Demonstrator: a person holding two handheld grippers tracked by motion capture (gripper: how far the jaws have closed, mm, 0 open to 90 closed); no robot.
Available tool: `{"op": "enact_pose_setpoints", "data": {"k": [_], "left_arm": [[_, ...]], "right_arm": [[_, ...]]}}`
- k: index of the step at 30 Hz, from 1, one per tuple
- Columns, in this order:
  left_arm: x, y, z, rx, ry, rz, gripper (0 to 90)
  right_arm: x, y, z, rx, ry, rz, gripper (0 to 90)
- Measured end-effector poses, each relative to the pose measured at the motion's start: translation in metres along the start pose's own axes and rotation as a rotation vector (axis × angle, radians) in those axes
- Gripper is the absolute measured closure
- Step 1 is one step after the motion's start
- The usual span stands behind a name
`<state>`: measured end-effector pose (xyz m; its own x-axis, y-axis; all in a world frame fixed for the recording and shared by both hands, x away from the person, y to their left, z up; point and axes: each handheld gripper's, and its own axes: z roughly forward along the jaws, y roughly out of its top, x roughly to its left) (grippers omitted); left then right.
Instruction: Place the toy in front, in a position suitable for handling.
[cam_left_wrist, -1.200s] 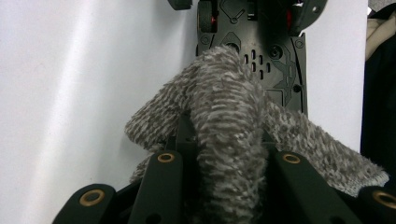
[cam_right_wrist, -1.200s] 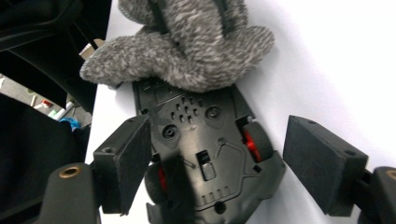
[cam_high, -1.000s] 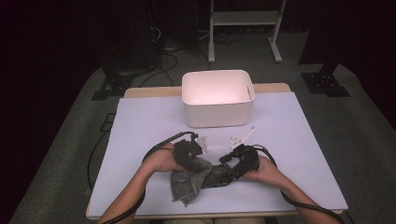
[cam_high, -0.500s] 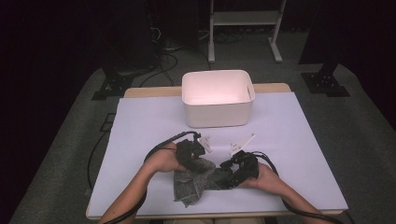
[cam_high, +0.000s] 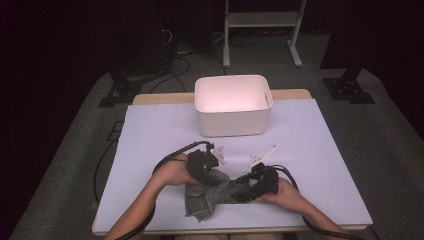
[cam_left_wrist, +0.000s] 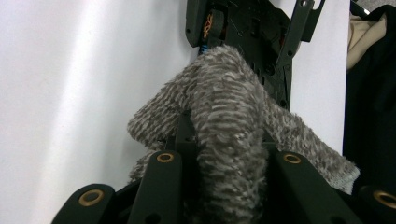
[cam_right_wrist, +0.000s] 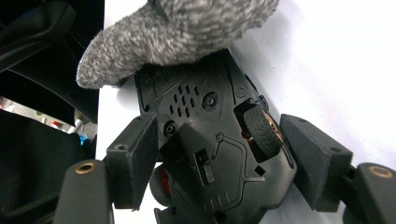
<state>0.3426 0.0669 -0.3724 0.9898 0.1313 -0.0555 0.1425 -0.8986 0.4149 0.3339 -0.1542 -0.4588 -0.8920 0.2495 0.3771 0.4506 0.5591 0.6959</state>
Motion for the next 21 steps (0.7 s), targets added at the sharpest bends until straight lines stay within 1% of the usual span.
{"op": "enact_pose_setpoints", "data": {"k": [3, 5, 6, 7, 8, 10, 12, 13, 14, 16, 17, 18, 19, 21], "left_arm": [[0.000, 0.003, -0.004, -0.004, 0.011, 0.003, 71.8], [0.001, 0.006, -0.007, -0.001, 0.010, 0.011, 71.6], [0.001, 0.007, -0.007, 0.000, -0.001, 0.011, 71.6], [0.001, 0.008, -0.007, 0.000, -0.016, 0.012, 71.6], [0.001, 0.009, -0.005, 0.002, -0.033, 0.005, 71.6], [0.003, 0.008, -0.001, 0.006, -0.070, -0.015, 71.3], [0.006, 0.005, 0.001, -0.008, -0.129, -0.055, 70.8], [0.006, 0.003, 0.002, -0.014, -0.148, -0.068, 70.9], [0.006, 0.002, 0.002, -0.019, -0.160, -0.073, 71.1], [0.004, 0.000, 0.001, -0.029, -0.173, -0.073, 71.4], [0.003, 0.000, 0.001, -0.032, -0.182, -0.068, 71.6], [0.002, 0.000, 0.000, -0.031, -0.179, -0.063, 71.8], [0.001, 0.000, 0.000, -0.027, -0.173, -0.066, 71.8], [0.001, 0.001, 0.001, -0.018, -0.164, -0.059, 71.9]], "right_arm": [[0.006, 0.000, -0.001, -0.004, -0.031, -0.045, 29.8], [0.013, -0.001, -0.002, -0.008, -0.064, -0.098, 30.0], [0.016, -0.001, -0.003, -0.011, -0.080, -0.119, 30.3], [0.019, -0.002, -0.004, -0.012, -0.093, -0.146, 31.6], [0.022, -0.002, -0.005, -0.016, -0.106, -0.182, 32.1], [0.030, -0.006, -0.006, -0.016, -0.148, -0.264, 31.4], [0.035, -0.008, -0.006, -0.021, -0.171, -0.310, 32.0], [0.037, -0.009, -0.007, -0.026, -0.174, -0.323, 32.3], [0.038, -0.009, -0.007, -0.024, -0.179, -0.336, 32.6], [0.040, -0.010, -0.009, -0.029, -0.178, -0.348, 34.5], [0.039, -0.009, -0.010, -0.038, -0.168, -0.342, 38.8], [0.037, -0.008, -0.013, -0.047, -0.147, -0.324, 40.9], [0.035, -0.007, -0.015, -0.045, -0.127, -0.315, 40.9], [0.034, -0.006, -0.013, -0.029, -0.124, -0.308, 39.6]]}}
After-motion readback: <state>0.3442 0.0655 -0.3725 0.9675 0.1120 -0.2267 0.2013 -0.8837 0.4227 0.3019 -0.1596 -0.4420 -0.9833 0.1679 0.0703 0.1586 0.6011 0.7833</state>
